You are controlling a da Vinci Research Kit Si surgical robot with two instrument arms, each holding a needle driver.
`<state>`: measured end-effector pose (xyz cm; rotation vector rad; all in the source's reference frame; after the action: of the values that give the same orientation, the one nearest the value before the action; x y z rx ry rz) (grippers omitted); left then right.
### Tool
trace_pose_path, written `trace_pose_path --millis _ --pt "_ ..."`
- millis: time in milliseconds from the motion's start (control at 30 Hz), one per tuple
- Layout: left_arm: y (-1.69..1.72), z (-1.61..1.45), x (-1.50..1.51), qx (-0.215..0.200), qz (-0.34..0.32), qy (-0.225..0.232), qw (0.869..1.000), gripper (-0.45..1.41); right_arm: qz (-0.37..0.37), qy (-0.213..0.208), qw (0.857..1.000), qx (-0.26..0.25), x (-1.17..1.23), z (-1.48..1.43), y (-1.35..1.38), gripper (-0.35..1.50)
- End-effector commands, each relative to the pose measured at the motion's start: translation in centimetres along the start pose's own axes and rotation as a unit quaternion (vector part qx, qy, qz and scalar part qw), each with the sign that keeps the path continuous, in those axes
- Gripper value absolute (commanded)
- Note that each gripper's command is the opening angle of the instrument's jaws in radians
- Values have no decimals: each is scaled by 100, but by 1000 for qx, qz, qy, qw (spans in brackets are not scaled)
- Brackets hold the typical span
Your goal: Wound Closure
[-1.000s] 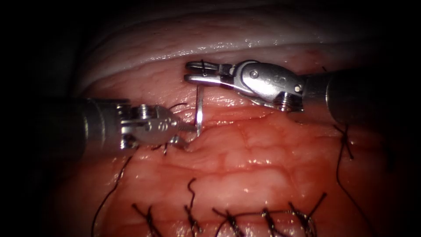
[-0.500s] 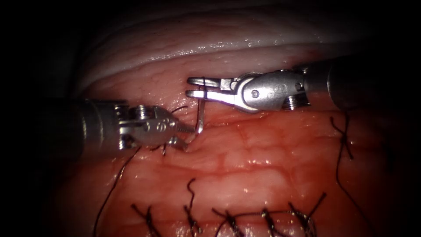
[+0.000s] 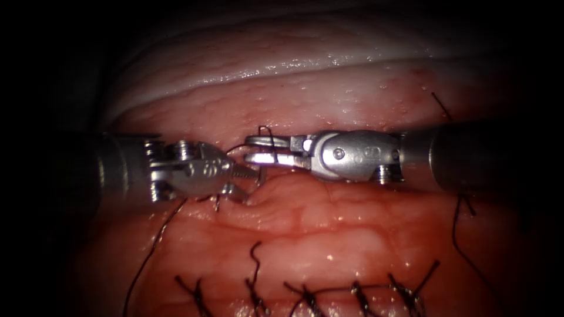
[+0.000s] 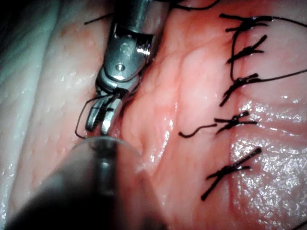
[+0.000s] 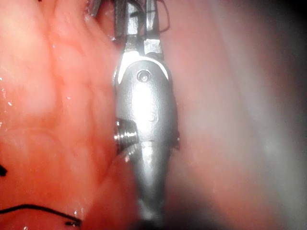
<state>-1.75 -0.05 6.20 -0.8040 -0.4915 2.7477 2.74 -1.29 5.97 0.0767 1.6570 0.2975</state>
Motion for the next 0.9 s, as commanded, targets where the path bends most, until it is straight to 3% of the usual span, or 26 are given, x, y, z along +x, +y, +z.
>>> trace_pose_path --millis 33,300,433,633,900 --pt "-1 3 6 7 3 7 1000 10 7 -4 1000 3 -4 8 0 -35" --pt "29 -42 39 96 13 71 993 9 61 -18 998 -9 -3 10 20 -35" --pt "51 -53 47 111 13 73 991 -1 78 -27 997 -8 -4 9 32 -35" --pt "77 -43 54 121 15 74 990 -6 109 -44 993 -5 -5 9 45 -35" --pt "76 -12 50 116 21 79 990 -6 155 -70 985 20 -6 10 46 -35"
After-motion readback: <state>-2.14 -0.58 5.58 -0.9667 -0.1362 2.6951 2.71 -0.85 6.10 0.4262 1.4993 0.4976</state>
